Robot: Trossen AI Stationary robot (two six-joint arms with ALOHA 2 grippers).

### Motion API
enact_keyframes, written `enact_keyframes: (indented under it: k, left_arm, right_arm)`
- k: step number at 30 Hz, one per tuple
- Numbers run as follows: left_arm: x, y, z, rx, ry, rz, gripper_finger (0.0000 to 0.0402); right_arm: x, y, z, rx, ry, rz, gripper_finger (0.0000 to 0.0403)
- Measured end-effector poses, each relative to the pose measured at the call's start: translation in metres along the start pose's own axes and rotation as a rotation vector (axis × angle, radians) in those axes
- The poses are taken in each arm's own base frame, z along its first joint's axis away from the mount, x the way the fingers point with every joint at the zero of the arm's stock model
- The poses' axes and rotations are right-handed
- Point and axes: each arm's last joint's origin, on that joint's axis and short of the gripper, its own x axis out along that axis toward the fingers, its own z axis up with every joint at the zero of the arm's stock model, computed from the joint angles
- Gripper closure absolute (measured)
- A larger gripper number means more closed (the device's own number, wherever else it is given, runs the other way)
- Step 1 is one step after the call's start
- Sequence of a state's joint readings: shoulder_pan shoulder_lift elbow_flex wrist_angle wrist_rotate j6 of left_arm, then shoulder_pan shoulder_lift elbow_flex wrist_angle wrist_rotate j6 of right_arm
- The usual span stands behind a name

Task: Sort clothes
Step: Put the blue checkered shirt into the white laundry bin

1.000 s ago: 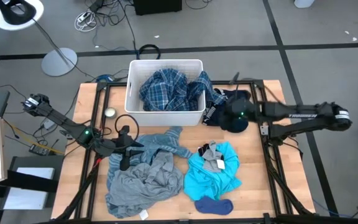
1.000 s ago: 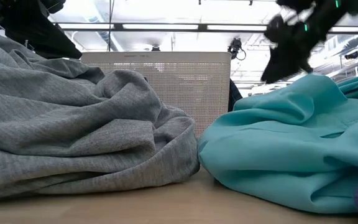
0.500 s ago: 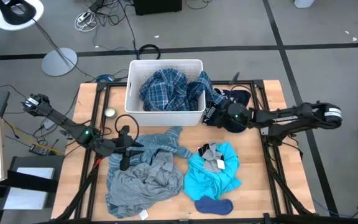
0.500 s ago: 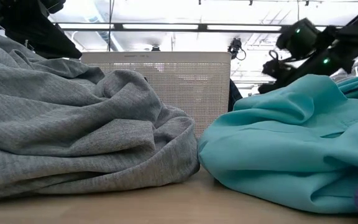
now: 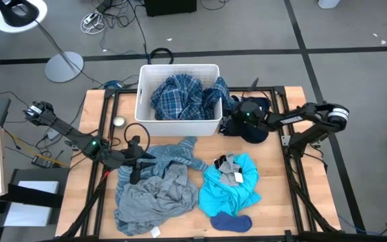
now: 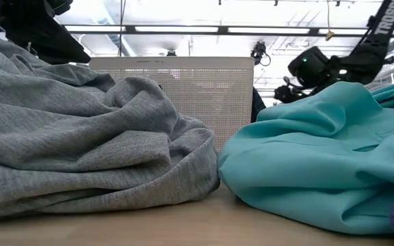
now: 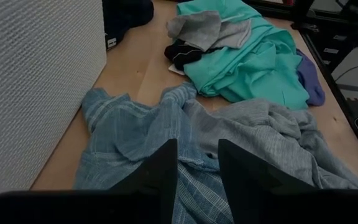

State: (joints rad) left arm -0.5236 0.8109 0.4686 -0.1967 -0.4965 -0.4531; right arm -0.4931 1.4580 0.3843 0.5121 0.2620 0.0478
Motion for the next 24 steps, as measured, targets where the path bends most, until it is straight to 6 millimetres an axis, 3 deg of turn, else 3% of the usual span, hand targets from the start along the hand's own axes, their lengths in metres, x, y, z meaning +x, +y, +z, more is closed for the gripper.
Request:
enact_keyframes:
  k: [2,4,7,11,14,17,21,24]
  left_arm:
    - [0.000,-0.001,0.001,-0.007,-0.011,-0.005,0.0280]
    - [0.000,-0.001,0.003,-0.014,-0.024,-0.012,0.0280]
    - [0.000,-0.001,0.003,-0.014,-0.025,-0.012,0.0280]
    - [0.000,-0.001,0.003,-0.017,-0.028,-0.014,0.0280]
    - [0.000,-0.001,0.003,-0.017,-0.028,-0.013,0.0280]
    - [0.000,-0.001,0.003,-0.012,-0.027,-0.013,0.0280]
    - [0.000,-0.001,0.003,0.008,-0.028,-0.013,0.0280]
    - [0.000,-0.002,0.003,0.009,-0.030,-0.014,0.0280]
  right_arm:
    - [0.005,0.001,0.007,0.016,-0.005,0.010,0.0392]
    - [0.007,0.002,0.019,0.025,-0.037,-0.003,0.0394]
    - [-0.001,0.000,0.052,0.043,-0.139,-0.051,0.0399]
    - [-0.027,-0.002,0.108,0.045,-0.322,-0.093,0.0400]
    - [-0.059,-0.001,0.157,0.066,-0.519,-0.072,0.0401]
    - [-0.083,0.004,0.193,0.049,-0.636,-0.035,0.0401]
    - [-0.097,0.013,0.233,0.026,-0.748,0.074,0.0402]
    - [-0.090,0.029,0.255,-0.004,-0.735,0.151,0.0402]
